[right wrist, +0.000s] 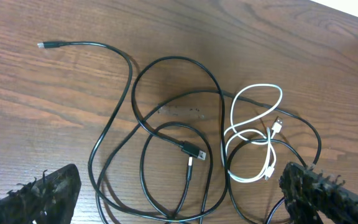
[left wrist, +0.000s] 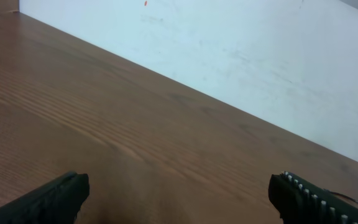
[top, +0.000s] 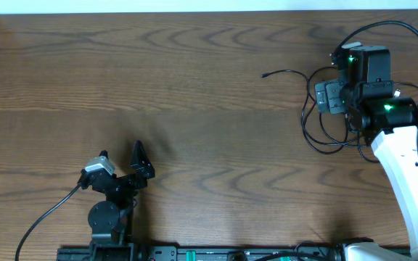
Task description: Untangle cables
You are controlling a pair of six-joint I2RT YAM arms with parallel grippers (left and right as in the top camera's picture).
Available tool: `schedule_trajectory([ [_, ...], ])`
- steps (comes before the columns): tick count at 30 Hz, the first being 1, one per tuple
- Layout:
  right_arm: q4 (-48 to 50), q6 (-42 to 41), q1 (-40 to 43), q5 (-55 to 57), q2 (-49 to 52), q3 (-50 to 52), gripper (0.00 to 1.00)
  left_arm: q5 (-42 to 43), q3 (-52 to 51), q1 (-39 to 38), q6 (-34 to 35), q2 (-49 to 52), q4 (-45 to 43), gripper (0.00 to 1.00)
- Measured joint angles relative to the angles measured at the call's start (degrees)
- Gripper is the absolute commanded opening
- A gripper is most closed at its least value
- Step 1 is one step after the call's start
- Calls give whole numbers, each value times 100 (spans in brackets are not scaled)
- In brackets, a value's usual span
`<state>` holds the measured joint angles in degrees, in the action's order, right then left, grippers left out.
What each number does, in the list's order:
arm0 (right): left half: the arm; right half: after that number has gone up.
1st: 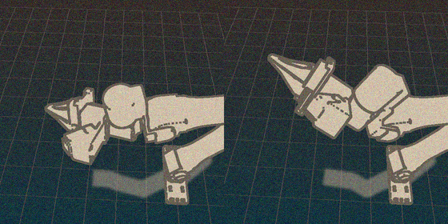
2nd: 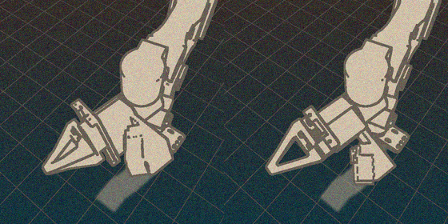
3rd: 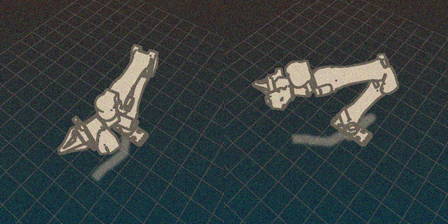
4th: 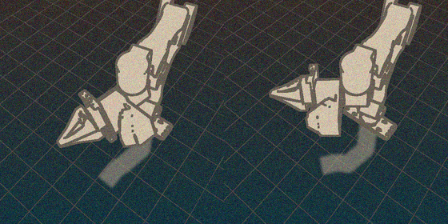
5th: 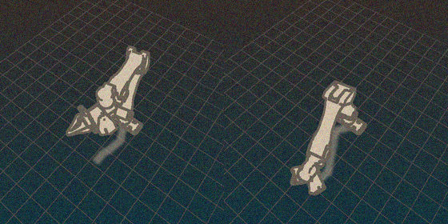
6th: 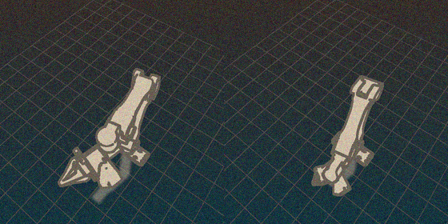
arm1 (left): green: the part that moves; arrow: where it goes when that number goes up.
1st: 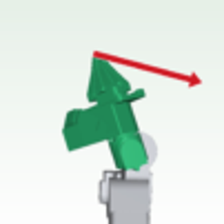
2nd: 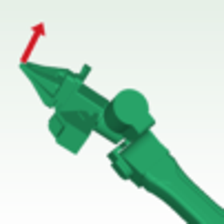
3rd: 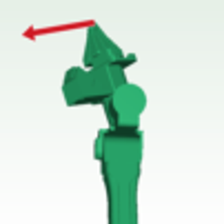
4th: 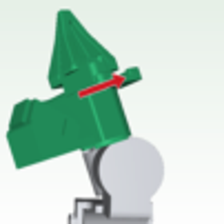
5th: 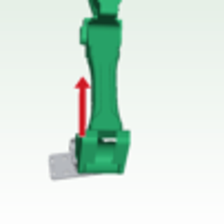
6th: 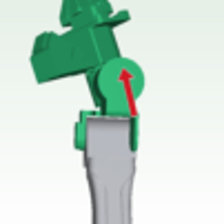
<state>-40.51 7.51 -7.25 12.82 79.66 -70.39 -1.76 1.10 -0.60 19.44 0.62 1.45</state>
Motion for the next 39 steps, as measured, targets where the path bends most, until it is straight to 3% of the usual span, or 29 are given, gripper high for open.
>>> schedule_trajectory([
  [14,-223,0,0,-15,-455,13,99,2,2,0,0,0,0,98],
  [25,-365,2,0,52,-3571,7,99,15,4,0,0,0,2,98],
  [39,-1530,4,-133,-22,-7020,275,99,17,7,0,-2,0,9,98],
])
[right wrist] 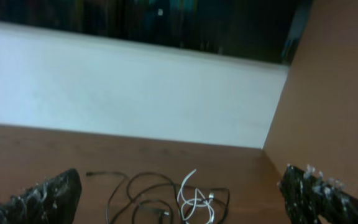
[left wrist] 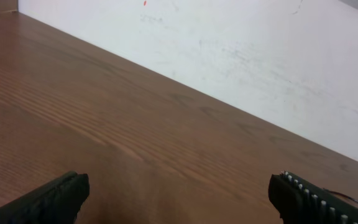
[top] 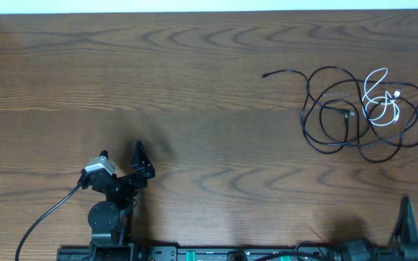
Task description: Untangle cables
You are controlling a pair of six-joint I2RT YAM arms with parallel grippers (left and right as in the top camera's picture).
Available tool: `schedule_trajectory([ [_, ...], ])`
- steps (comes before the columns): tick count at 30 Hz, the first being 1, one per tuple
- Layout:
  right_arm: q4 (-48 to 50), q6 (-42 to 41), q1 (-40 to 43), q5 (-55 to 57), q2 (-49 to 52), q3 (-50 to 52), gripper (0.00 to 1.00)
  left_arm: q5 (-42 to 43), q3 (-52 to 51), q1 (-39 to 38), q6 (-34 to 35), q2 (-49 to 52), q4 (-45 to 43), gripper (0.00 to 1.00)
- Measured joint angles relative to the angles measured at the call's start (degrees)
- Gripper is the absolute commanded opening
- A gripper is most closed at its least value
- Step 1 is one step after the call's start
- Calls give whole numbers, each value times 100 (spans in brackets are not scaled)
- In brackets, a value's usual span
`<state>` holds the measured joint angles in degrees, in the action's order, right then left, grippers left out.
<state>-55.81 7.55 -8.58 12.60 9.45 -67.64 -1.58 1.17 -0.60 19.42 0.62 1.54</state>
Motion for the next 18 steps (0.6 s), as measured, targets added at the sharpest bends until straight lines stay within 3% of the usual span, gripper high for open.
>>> schedule_trajectory([
  [4,564,-2,22,-131,-769,647,99,2,0,0,2,0,0,98],
  [9,1604,-2,52,-404,-914,1681,99,2,2,0,0,0,0,98],
  [18,6122,-706,52,-756,-874,4393,99,7,4,0,0,0,9,98],
])
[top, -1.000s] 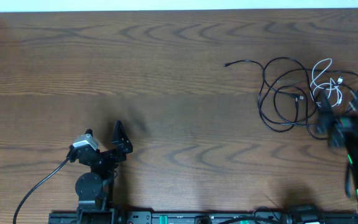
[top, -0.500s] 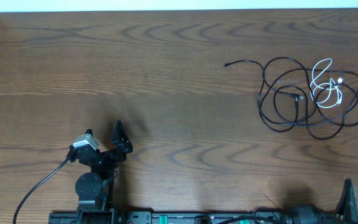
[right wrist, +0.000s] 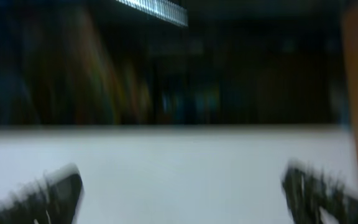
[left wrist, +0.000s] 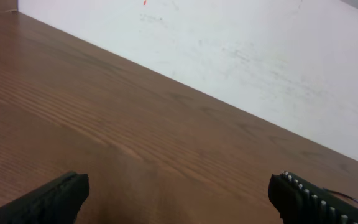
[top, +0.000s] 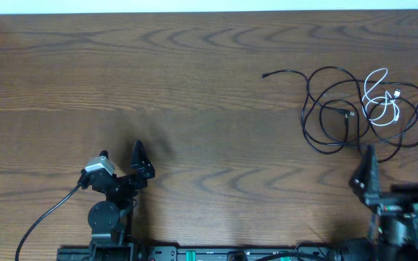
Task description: Untangle cables
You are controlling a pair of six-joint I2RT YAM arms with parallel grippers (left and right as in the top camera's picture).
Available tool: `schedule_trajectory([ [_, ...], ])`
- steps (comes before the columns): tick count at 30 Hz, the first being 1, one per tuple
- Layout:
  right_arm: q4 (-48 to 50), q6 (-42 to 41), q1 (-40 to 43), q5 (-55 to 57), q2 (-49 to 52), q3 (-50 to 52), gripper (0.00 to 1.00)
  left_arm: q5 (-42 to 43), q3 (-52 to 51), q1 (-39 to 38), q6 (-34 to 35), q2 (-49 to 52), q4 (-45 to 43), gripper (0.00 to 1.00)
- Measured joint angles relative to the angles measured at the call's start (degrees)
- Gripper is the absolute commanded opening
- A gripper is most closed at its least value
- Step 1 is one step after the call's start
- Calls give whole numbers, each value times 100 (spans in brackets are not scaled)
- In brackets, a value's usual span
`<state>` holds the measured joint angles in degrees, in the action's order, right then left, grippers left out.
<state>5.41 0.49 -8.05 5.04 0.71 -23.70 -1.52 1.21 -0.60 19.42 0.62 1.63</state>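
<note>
A tangle of black cable [top: 332, 109] lies on the wooden table at the far right, one plug end [top: 264, 75] trailing out to the left. A thin white cable [top: 380, 101] is looped inside it. My right gripper [top: 400, 174] stands open at the table's near right edge, just short of the tangle and holding nothing. Its wrist view is blurred, with fingertips [right wrist: 48, 194] wide apart against a white wall. My left gripper [top: 138, 163] rests at the near left, far from the cables. In its own view the left gripper [left wrist: 179, 199] is open over bare wood.
A white wall [left wrist: 241, 56] runs along the table's far edge. The left arm's base [top: 104, 216] and its cable sit at the near left edge. A rail [top: 216, 254] runs along the front edge.
My right gripper has come further into the overhead view at the near right and its camera now faces the wall, blurred. The cables and the left arm have not moved.
My right gripper first hung open directly over the cable tangle. Then it was back at the near right edge, with the tangle lying uncovered in the same place. Now it stands open just short of the tangle. The left arm stayed still throughout.
</note>
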Motion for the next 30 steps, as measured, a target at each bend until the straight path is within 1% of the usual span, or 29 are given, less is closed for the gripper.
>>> schedule_trajectory([
  [2,800,-256,0,-31,2,658,99,7,0,0,0,2,2,98],
  [4,1362,-472,0,-37,2,1193,99,11,2,0,0,0,2,98],
  [6,1711,-651,0,-39,2,1615,99,11,2,0,0,0,2,98],
  [10,1829,-916,0,-37,0,2166,99,11,2,0,0,0,2,98],
  [16,828,-1226,0,-11,-7,2330,99,11,2,0,0,2,0,98],
  [21,-719,-1316,0,-11,-11,2334,99,9,2,0,0,2,0,98],
  [22,-896,-1311,0,-17,4,2334,99,9,2,0,0,0,2,98],
  [30,-903,-1307,0,-33,13,2334,99,11,2,0,0,0,2,98],
])
